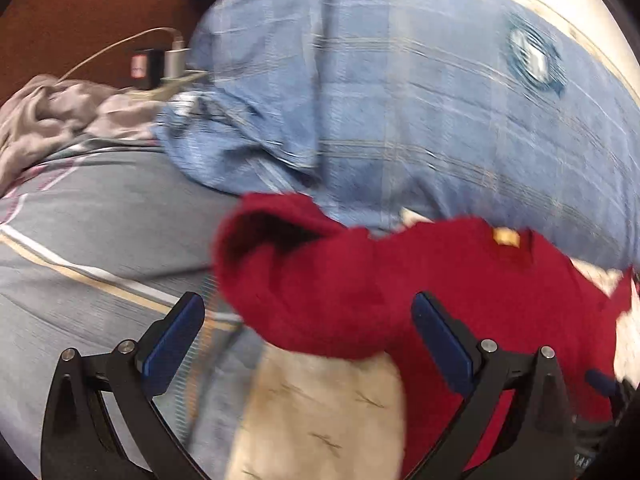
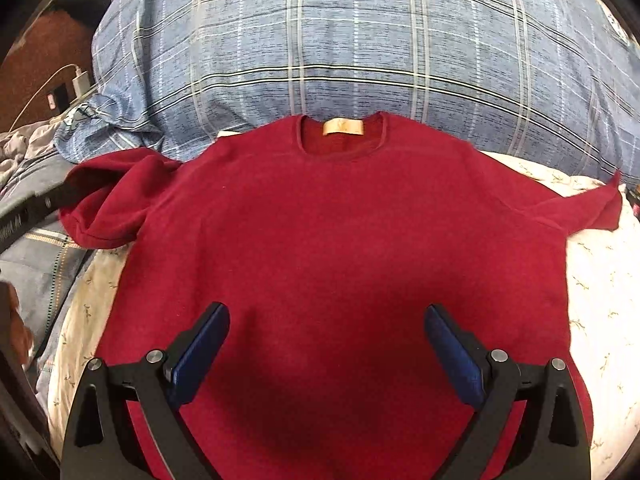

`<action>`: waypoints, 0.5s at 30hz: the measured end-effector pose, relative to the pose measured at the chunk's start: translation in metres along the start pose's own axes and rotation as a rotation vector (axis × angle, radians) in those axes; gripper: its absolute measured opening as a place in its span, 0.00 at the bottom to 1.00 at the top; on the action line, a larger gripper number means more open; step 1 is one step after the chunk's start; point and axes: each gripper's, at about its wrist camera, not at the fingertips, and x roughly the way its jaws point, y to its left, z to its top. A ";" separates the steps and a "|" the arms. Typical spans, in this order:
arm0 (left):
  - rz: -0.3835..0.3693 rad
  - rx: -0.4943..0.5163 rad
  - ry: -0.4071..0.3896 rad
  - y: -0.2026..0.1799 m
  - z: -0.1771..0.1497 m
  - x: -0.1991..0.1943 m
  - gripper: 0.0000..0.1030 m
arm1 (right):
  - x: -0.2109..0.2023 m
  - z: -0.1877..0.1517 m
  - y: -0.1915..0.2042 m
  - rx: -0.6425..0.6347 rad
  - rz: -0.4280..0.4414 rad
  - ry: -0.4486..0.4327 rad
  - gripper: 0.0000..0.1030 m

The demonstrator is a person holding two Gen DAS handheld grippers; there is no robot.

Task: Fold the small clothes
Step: 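Grasp the sweater's side and sleeve with the left tool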

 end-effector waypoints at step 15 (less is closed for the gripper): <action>0.159 0.136 0.076 0.018 0.040 0.072 0.96 | 0.010 0.015 0.032 -0.113 0.088 0.012 0.95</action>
